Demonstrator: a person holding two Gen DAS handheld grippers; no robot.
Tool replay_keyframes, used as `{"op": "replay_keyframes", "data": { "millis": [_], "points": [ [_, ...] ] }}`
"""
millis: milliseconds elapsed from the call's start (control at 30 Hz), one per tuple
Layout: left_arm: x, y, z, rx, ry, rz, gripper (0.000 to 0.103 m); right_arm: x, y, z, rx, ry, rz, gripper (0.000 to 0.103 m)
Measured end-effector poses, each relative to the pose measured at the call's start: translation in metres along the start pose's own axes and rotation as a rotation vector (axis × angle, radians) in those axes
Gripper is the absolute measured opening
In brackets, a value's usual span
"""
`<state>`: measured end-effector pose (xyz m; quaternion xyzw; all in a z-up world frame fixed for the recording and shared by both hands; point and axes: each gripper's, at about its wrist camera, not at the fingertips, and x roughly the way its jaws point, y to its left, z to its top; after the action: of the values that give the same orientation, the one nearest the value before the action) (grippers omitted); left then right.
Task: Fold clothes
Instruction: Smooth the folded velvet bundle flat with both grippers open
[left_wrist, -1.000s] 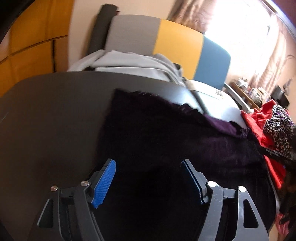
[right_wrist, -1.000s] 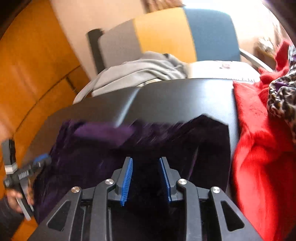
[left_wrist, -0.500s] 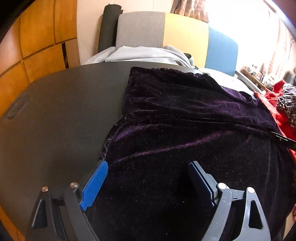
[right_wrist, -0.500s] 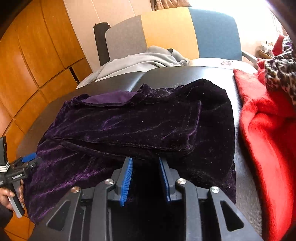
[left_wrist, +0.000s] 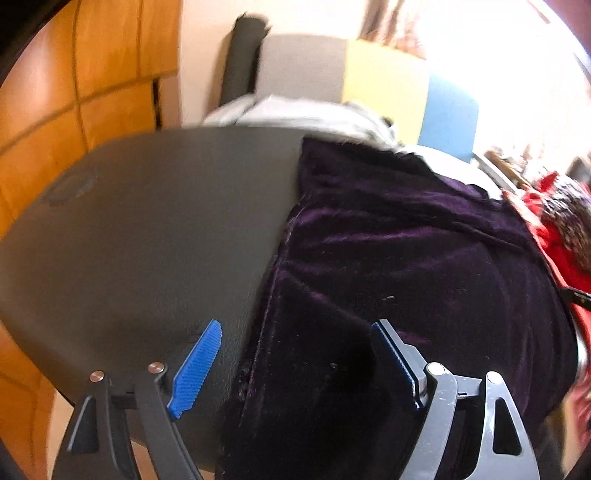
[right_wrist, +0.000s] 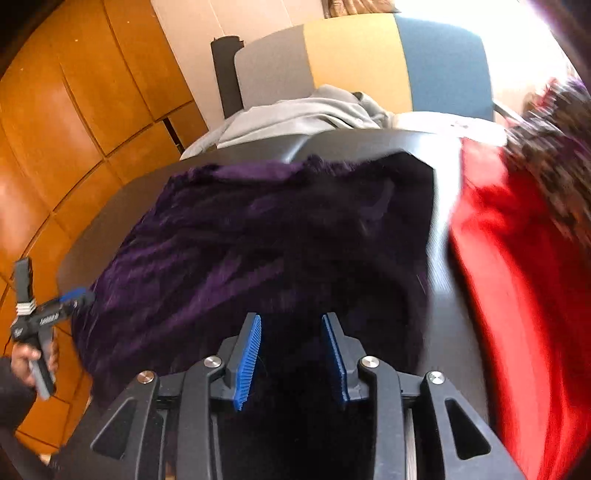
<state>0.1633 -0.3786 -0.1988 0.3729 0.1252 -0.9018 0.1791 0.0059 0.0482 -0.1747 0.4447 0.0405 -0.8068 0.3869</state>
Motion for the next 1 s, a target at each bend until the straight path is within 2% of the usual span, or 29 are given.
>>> {"op": "replay_keyframes", "data": {
  "millis": [67,200,233,267,300,367,533,700,800,867,1000],
  "points": [
    [-0.002,-0.01,0.004,0.039,-0.016,-0.021,0.086,-0.016,-0.004,-0.023,0.022,0.017,0.019,0.035],
    [0.03,-0.045,0.011,0.132,0.051,-0.046,0.086,-0.015,0.006,-0.05,-0.02,0.072,-0.012,0.036],
    [0.04,-0.052,0.011,0.143,0.074,-0.042,0.088,-0.013,0.009,-0.052,-0.035,0.063,-0.029,0.036],
    [0.046,-0.056,0.011,0.144,0.068,-0.03,0.098,-0.011,0.01,-0.052,-0.045,0.063,-0.038,0.036],
    [0.052,-0.057,0.013,0.133,0.047,-0.02,0.102,-0.009,0.01,-0.05,-0.052,0.065,-0.046,0.036],
    [0.061,-0.055,0.02,0.084,0.052,-0.023,0.103,-0.005,0.005,-0.047,-0.059,0.047,-0.071,0.032],
    [0.077,-0.058,0.037,0.091,0.094,-0.001,0.103,0.008,-0.004,-0.033,-0.068,0.003,-0.117,0.031],
    [0.089,-0.057,0.05,0.09,0.118,0.014,0.103,0.015,-0.005,-0.022,-0.072,0.017,-0.154,0.03],
    [0.082,-0.056,0.049,0.073,0.122,0.021,0.101,-0.003,-0.01,-0.027,0.016,0.013,-0.104,0.034],
    [0.067,-0.054,0.039,0.06,0.106,-0.002,0.095,-0.021,-0.016,-0.034,0.073,-0.001,-0.053,0.036],
    [0.033,-0.032,0.013,0.015,0.073,-0.046,0.095,-0.058,-0.03,-0.069,0.164,0.002,0.016,0.038]
  ]
}}
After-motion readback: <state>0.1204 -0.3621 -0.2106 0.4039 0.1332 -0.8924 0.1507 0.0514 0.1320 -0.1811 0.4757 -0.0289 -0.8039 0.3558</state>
